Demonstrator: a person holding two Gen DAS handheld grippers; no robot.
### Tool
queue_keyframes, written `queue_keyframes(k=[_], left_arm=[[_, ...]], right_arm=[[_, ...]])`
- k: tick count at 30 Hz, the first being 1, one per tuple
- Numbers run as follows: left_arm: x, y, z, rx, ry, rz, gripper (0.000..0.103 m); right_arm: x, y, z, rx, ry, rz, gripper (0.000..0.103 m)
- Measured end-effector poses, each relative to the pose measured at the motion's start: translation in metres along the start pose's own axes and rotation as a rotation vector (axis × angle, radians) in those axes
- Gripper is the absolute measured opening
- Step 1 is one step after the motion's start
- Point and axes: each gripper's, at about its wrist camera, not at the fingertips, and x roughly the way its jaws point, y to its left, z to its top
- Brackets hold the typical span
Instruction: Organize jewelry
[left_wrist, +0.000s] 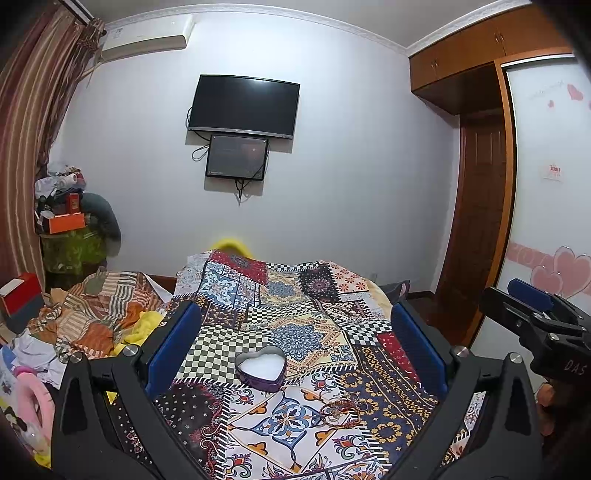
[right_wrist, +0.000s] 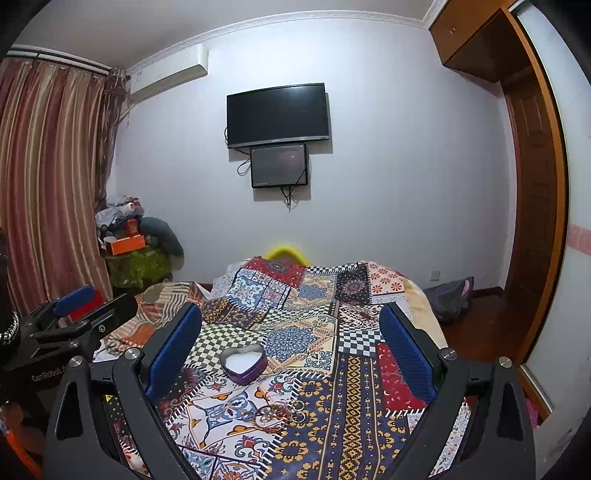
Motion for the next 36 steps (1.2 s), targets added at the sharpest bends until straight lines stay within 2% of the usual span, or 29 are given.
queue_keyframes(k=[36], left_arm=[[-0.0017,-0.0027,0.0019,0.007,-0.003,-0.007,0.103]], right_arm=[[0.0023,0.0057,-0.0084,0.009,0.009,0.003,0.096]])
